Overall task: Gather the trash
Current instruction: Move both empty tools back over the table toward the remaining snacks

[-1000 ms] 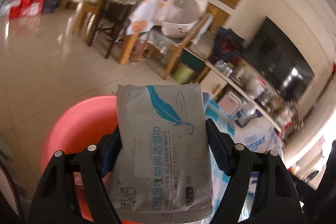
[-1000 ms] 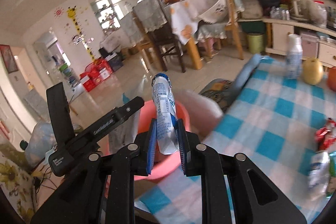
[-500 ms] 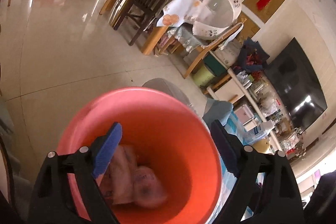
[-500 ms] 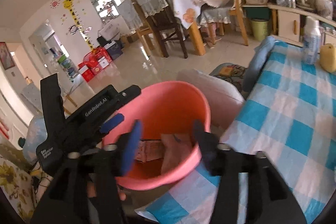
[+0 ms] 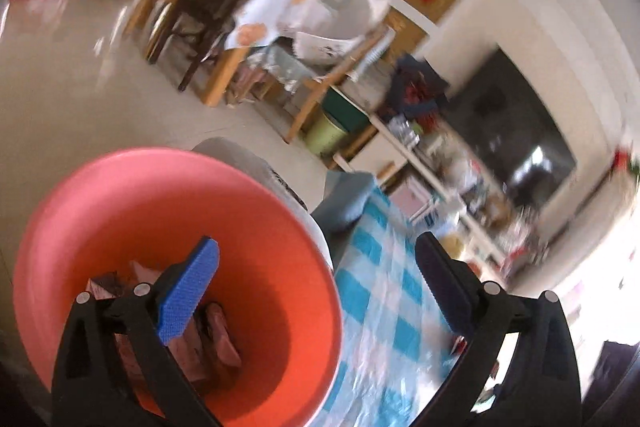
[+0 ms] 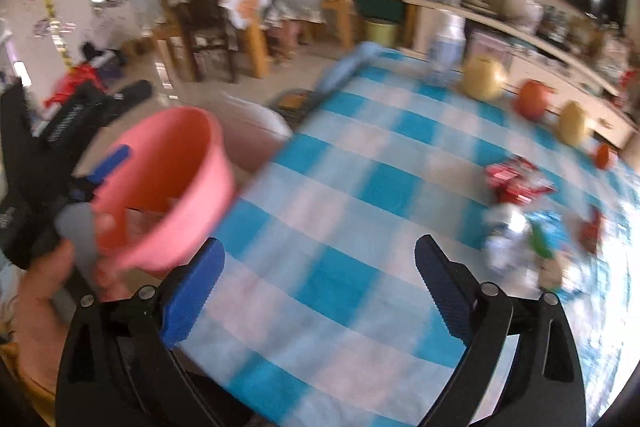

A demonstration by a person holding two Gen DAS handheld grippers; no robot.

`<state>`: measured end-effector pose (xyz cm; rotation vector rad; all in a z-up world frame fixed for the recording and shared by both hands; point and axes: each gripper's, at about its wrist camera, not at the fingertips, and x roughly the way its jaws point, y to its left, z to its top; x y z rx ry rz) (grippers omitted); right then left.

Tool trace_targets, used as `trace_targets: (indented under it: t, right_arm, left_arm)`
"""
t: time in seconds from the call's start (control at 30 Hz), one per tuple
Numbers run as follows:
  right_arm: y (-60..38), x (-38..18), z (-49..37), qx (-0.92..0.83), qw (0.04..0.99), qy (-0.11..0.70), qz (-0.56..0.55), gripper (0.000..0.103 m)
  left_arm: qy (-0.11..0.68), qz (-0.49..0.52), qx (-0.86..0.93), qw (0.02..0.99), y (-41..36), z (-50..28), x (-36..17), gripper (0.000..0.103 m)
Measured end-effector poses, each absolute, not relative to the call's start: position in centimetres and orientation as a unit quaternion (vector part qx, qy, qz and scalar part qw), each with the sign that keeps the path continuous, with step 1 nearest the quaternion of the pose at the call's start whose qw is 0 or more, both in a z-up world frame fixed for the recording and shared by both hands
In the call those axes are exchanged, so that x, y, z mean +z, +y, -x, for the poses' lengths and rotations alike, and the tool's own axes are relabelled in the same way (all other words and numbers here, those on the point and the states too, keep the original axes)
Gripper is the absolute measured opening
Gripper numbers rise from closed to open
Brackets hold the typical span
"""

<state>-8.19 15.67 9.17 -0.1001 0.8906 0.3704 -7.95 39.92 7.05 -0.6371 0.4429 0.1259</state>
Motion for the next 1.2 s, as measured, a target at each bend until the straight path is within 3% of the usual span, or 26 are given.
trace_targets:
  t: [0.2,0.37,0.6,0.8,1.2]
  right_arm:
    - [8.7,9.1,9.1,0.13,0.88,0.457,-0.004,0.095]
    - [2.5,9.9,11.4,0.111,0.903,0.411,-0.048,0.095]
    - [-4.4,10.7,13.4,0.072,0.933,0.347,-0.061,0.095]
    - [-8.7,10.7,14.6,0.044,0.951,0.302,-0.053,0.098]
    - [-12.5,9.2,15.1,0.006,0.957,0.291,-0.01,0.098]
  left_arm:
    - [0.255,0.181,0.043,0.949,35.3,7.2,8.4,0.099]
    - [0.296,0.132,0.031,0.946,32.1,6.5,7.8,0.099]
    - [0.284,0.07,0.021,0.956,27.4,7.2,8.1,0.099]
    - [0.264,0.056,0.02,0.963,24.6,7.6,8.7,0.099]
    - [0.268,0.043,-0.017,0.962,18.4,7.7,8.5,0.099]
